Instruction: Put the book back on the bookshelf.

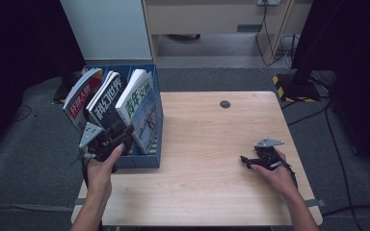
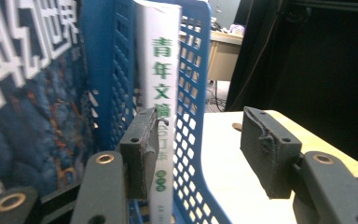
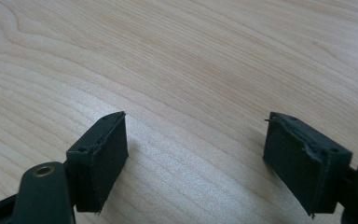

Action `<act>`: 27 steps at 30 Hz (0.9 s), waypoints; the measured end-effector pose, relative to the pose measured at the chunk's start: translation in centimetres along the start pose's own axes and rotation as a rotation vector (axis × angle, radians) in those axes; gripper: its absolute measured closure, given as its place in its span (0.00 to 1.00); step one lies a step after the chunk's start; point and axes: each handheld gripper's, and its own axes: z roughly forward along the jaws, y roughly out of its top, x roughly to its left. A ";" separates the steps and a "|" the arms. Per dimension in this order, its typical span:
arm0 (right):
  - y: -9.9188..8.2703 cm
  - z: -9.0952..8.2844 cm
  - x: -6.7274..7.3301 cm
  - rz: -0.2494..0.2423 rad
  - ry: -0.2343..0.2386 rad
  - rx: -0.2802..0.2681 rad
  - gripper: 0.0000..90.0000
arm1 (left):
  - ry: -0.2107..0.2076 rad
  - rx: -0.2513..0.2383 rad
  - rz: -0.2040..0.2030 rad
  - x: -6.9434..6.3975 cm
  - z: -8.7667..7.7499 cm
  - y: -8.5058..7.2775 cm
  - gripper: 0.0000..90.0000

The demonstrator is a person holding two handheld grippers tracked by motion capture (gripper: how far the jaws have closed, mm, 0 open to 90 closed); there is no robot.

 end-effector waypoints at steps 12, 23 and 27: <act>0.0 0.0 0.0 0.001 0.000 0.000 0.24 | -0.038 0.040 0.031 -1.3 1.3 -0.6 0.48; 0.0 0.0 0.0 0.001 0.000 0.000 0.24 | -0.063 0.074 0.033 -2.2 2.6 -0.7 0.44; 0.0 0.0 0.0 0.001 0.000 0.000 0.24 | -0.076 0.087 0.040 -2.6 3.1 -0.9 0.42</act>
